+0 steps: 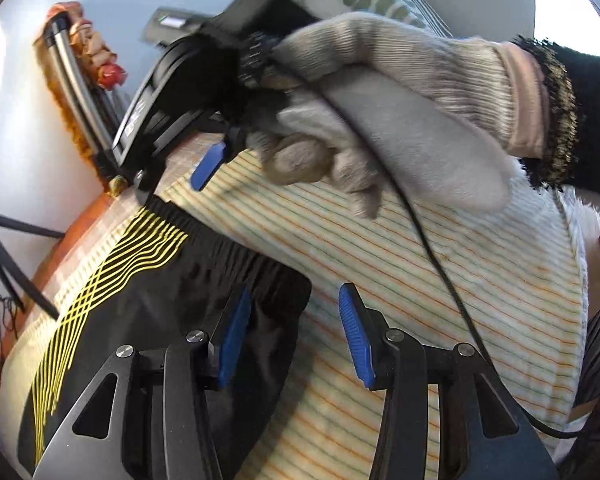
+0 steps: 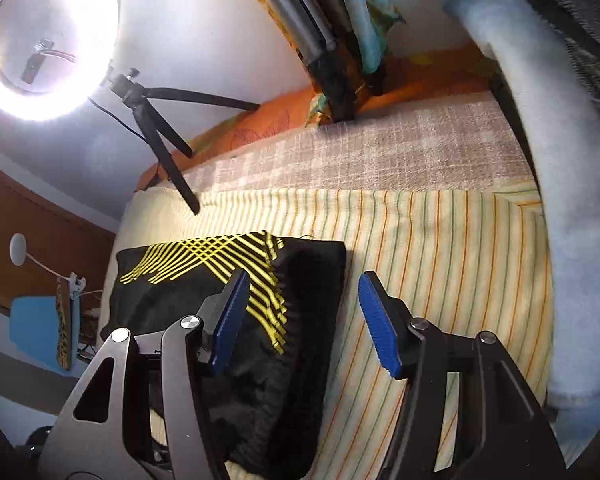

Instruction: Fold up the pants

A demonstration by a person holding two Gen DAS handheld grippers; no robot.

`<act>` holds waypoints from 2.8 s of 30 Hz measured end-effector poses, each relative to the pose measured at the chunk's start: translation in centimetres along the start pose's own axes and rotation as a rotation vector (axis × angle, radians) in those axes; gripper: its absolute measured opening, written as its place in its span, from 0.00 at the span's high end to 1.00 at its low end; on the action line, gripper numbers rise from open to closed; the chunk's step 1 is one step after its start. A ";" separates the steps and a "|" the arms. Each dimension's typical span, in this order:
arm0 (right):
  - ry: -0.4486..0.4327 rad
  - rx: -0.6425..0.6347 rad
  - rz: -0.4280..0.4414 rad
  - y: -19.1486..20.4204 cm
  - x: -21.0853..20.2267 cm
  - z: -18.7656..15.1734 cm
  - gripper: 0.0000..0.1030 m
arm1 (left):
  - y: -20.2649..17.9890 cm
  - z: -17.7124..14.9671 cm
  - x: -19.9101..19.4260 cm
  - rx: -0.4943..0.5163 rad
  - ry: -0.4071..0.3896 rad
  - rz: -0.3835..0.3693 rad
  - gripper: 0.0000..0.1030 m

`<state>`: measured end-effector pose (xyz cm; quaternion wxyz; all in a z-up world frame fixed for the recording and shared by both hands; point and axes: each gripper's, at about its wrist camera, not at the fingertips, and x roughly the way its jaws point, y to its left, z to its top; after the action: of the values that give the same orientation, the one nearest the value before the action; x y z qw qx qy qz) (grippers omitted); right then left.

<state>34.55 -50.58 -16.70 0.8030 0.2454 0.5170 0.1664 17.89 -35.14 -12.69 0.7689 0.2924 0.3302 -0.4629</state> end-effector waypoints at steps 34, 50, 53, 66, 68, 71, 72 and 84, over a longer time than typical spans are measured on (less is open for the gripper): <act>0.040 -0.052 0.057 -0.5 3.8 0.6 0.74 | 1.3 -0.3 3.0 0.007 0.005 -0.017 0.80; -0.027 -0.007 0.092 1.2 1.2 1.1 0.88 | 5.5 -0.8 -1.8 -0.187 -0.147 -0.044 0.83; -0.020 -0.021 0.074 2.1 1.0 1.4 0.88 | 5.1 -0.6 -1.8 -0.198 -0.160 -0.039 0.83; -0.042 -0.109 -0.005 8.6 -0.5 2.4 0.90 | 8.1 -2.5 -5.8 -0.327 -0.248 -0.026 0.83; -0.047 -0.119 -0.043 8.2 -0.5 2.2 0.90 | 7.8 -2.6 -5.5 -0.316 -0.233 -0.032 0.83; -0.031 -0.042 -0.025 5.3 -0.1 1.2 0.90 | 6.9 -2.2 -4.6 -0.261 -0.203 -0.050 0.83; -0.023 -0.027 -0.020 4.6 0.1 0.9 0.90 | 6.4 -2.1 -4.3 -0.243 -0.191 -0.058 0.83; -0.006 0.101 0.007 -1.4 1.8 -2.8 0.64 | 5.7 -1.7 -1.5 -0.234 -0.146 -0.083 0.83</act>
<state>32.79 -50.17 -19.76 0.7905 0.2881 0.5215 0.1420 22.13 -30.76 -11.75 0.8000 0.1523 0.3368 -0.4727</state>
